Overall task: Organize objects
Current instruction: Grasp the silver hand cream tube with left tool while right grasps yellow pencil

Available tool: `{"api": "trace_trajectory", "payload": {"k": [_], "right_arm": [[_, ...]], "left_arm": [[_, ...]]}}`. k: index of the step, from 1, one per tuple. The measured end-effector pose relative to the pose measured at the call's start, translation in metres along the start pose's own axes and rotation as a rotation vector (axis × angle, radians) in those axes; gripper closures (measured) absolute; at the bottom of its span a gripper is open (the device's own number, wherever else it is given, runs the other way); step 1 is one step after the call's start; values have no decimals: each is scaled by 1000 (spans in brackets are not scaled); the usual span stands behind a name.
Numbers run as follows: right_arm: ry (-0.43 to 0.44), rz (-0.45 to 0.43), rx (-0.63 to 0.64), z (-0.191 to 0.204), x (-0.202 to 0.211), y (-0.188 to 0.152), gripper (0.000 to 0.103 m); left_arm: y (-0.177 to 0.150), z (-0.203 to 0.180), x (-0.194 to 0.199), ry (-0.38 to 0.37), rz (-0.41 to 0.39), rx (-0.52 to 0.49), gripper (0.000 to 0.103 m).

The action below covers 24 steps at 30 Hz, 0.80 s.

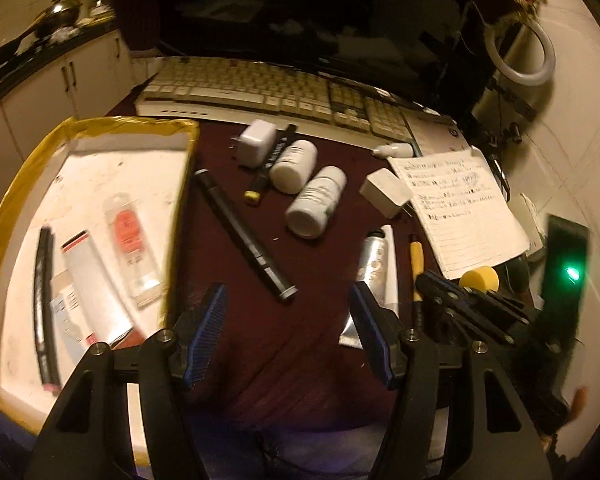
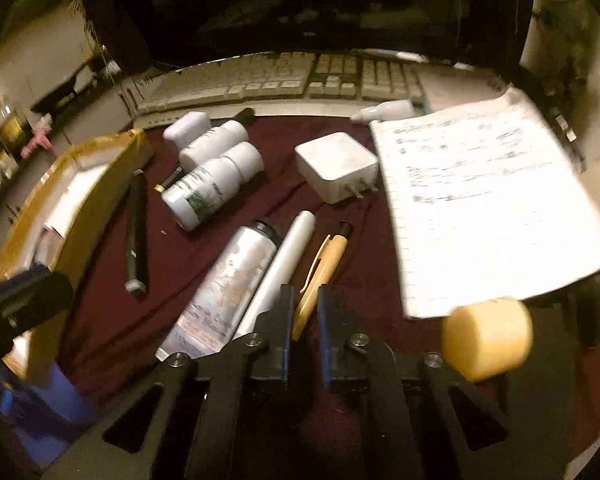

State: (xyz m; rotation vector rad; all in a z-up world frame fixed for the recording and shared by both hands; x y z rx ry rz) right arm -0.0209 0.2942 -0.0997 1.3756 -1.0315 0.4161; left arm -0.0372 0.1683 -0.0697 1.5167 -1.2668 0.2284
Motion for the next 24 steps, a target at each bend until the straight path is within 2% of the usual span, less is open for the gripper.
{"api": "trace_trajectory", "payload": {"k": [1,7,11,12,13,14,16,18,22,24], "right_arm": [[0,-6,3,-3,4,-2,103],[60,-30,16,-11,12,-13,103],[98,-28,-16,-18,12,-14,102],[107,-9,-20,-17,10,-16,102],[135,19,-31,-15,4,-20,102],[140,11,-45,-16,4,-19,102],[158,14,-55,-15,5,-20,102],[186,12,-58,-10,4,-20,102],[210,7,-86,-8,8,-18,100],[230,4,-122,-10,9,-14,93]], "left_arm": [[1,-4,-8,-5,17,-8,41],[5,-29,-53,-66,102,-51,42],[0,-32,-78,-58,165,-49,55],[-1,-35,-83,-89,178,-37,55],[-1,-37,-85,-102,173,-40,58],[1,-39,-87,-111,165,-53,65],[4,-40,-91,-84,155,-83,72],[4,-39,-90,-101,166,-72,79],[-1,-30,-78,-92,158,-66,79],[-3,-21,-72,-85,150,-35,79]]}}
Point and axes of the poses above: each gripper's, at about its wrist camera, not at the fingertips, and x roughly against the way its jaws point, z to its left, y to its top, the point moved 9 cm from there along -x, roughly the way its jaws point, and after that the axes turned 15 degrees about -y, right-handed, at the moved point
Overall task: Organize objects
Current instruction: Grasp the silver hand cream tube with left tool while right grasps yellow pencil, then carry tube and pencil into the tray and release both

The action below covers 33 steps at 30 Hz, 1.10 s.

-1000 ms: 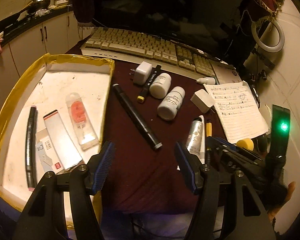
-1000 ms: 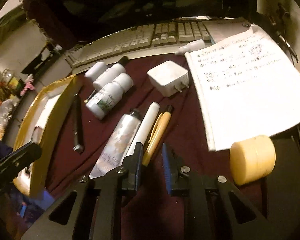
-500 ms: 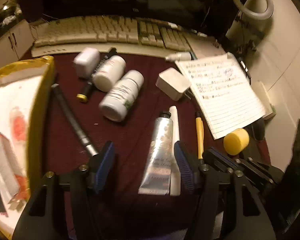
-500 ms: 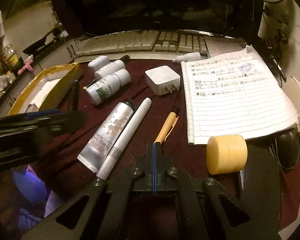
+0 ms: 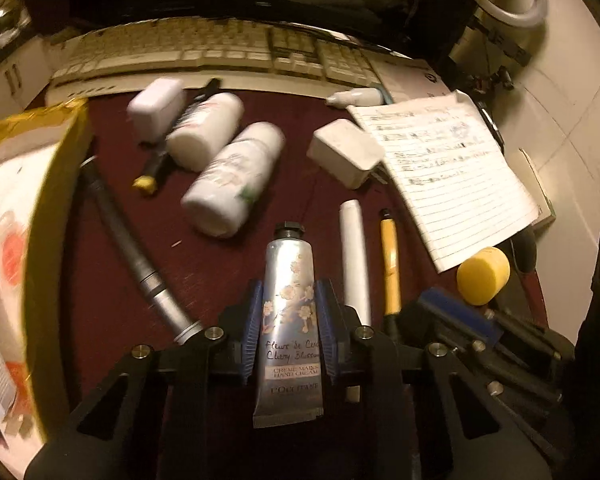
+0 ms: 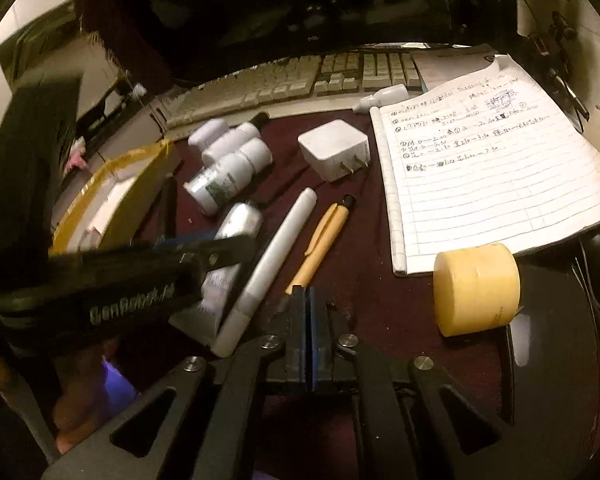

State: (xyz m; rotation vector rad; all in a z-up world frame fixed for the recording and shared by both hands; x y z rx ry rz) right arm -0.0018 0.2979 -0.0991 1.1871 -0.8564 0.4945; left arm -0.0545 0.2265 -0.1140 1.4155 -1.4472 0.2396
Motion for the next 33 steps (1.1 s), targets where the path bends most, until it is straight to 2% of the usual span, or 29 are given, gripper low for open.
{"api": "trace_trajectory", "payload": {"k": [1,3,6,11,13,16,18,21,23,27,30,33], "right_arm": [[15,-3,-17,1,1,2,85],[39,1,-20,4,1,4,77],[22,0,19,13,-3,4,77],[-110,23,32,6,-16,7,85],[-157,20,61,8,-18,8,85],[-231,-14,159,20,-20,8,92],[-235,-26,170,23,-20,8,93],[-195,-26,116,15,-16,13,96],[-195,-59,87,12,-6,18,96],[-115,-106,51,24,11,27,96],[-5,-144,76,57,25,36,96],[90,-127,127,93,28,38,96]], "left_arm": [[-1,3,3,-1,-4,12,79],[-5,9,10,-5,-15,28,79],[-11,15,14,1,-21,42,79],[-11,14,13,13,-38,53,78],[-12,11,13,41,-45,34,78],[-15,8,15,73,-56,-26,79],[-16,10,23,27,-78,7,79],[-15,19,39,-19,-116,63,79],[-12,25,52,-52,-136,104,79],[-8,39,84,-101,-192,177,79],[-8,53,111,-104,-245,222,79],[-9,80,136,-59,-302,268,79]]}}
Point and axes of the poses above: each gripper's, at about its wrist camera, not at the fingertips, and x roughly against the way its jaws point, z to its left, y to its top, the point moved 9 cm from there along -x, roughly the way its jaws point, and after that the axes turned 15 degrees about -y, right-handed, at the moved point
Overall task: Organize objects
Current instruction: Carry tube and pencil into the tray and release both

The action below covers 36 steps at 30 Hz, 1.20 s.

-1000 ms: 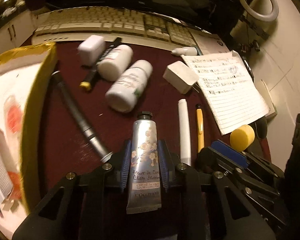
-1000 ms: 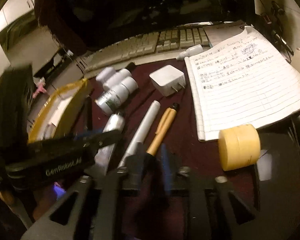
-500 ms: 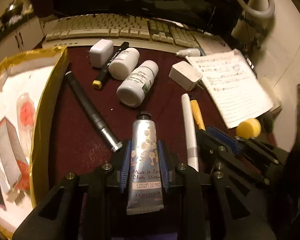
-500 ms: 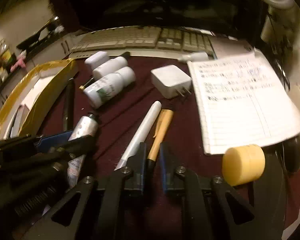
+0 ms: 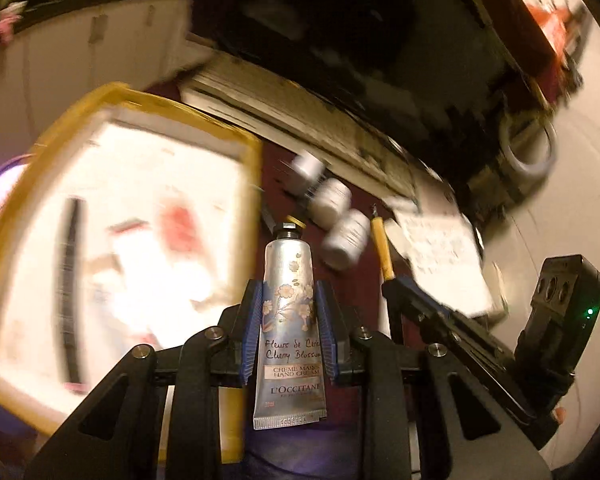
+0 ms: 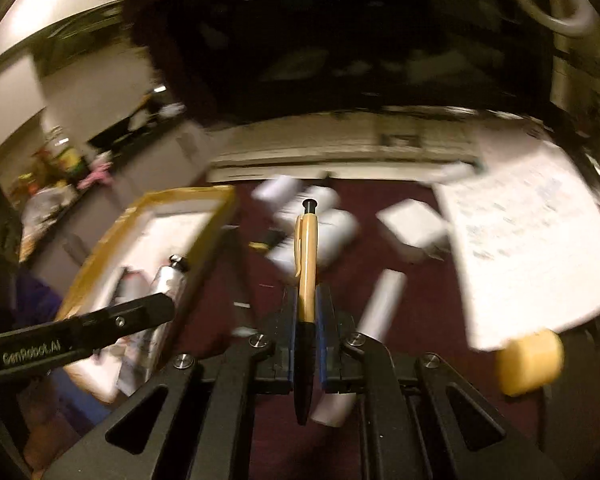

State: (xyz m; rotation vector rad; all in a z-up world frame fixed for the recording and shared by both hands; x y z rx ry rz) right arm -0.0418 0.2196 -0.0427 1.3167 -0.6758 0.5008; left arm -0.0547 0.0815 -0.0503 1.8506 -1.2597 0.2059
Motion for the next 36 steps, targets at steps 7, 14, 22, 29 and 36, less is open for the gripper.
{"api": "trace_trajectory", "payload": {"k": [7,14,22,29,36], "right_arm": [[282,127,71,98,-26,7,96],[345,173,87,148,-54,15,95],[232,148,142,147,-71,11,95],[196,163,158,145,-82,9,95],[181,176,141,141,-85,8,95]], "left_arm": [[19,67,44,110,-100,123,79],[24,109,52,170,-116,192,79],[16,131,37,279,-71,195,79],[20,131,30,309,-64,169,79],[21,121,22,366,-55,114,79]]}}
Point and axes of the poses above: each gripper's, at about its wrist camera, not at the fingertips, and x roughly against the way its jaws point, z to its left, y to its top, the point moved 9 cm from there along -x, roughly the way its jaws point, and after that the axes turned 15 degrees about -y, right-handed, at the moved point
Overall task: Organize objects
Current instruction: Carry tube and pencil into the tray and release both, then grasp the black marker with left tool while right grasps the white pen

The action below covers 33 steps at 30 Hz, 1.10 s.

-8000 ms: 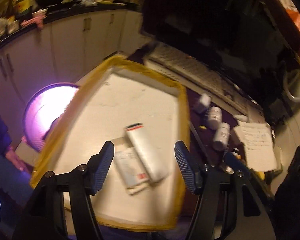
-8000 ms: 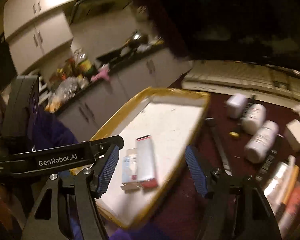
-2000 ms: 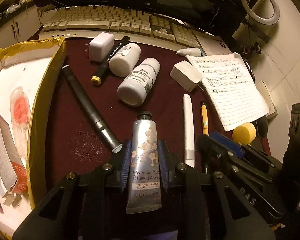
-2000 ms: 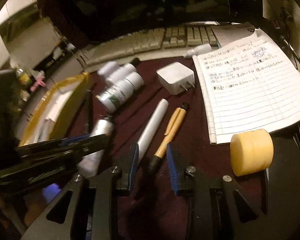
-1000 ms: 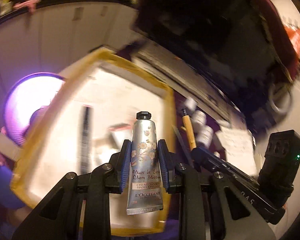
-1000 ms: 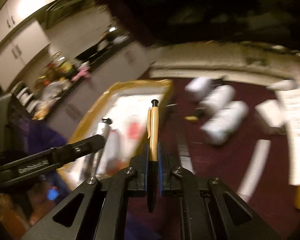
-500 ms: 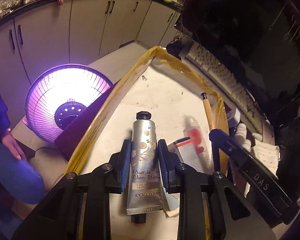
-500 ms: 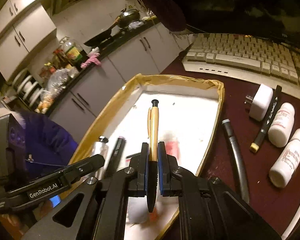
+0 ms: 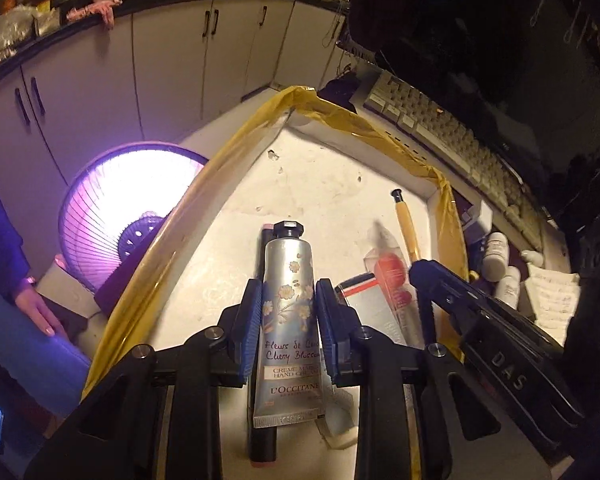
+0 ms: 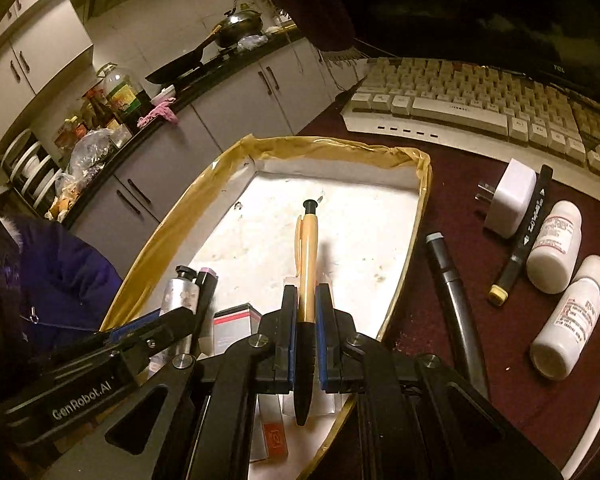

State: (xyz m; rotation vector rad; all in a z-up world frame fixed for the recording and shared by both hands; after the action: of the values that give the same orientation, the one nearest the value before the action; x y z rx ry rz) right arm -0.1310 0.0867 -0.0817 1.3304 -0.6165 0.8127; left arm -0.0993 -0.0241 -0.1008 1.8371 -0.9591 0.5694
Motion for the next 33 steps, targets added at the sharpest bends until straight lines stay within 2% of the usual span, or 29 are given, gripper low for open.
{"api": "trace_trajectory", "payload": {"k": [7,8,9,10,11,13,18,22,26,33], "right_arm": [[17,-10,-20,0,5,-2,94],[25,-16,-23,0,8,-1,93],[28,-26,-27,-1,11,-1,87],[34,-37,-30,-2,14,0,77],[48,-46,-29,-1,17,0,74],[56,-56,-35,-2,23,0,66],[85,-93,-59,-16,52,-5,65],[107,-111,-78,-33,72,-11,64],[89,-126,-118,-66,87,-25,61],[-11,-95,-189,-121,90,-47,61]], "left_arm": [[1,-2,0,9,3,3,78],[1,-3,0,10,4,2,75],[1,-4,3,18,2,-2,71],[2,-4,4,24,-5,-6,60],[3,-6,8,32,-22,-14,56],[6,-12,19,45,-67,-39,56],[7,-32,37,5,-124,-67,50],[1,-55,42,-42,-131,-99,50],[-12,-79,35,-73,-95,-145,49],[-35,-119,23,-95,-35,-228,49]]}}
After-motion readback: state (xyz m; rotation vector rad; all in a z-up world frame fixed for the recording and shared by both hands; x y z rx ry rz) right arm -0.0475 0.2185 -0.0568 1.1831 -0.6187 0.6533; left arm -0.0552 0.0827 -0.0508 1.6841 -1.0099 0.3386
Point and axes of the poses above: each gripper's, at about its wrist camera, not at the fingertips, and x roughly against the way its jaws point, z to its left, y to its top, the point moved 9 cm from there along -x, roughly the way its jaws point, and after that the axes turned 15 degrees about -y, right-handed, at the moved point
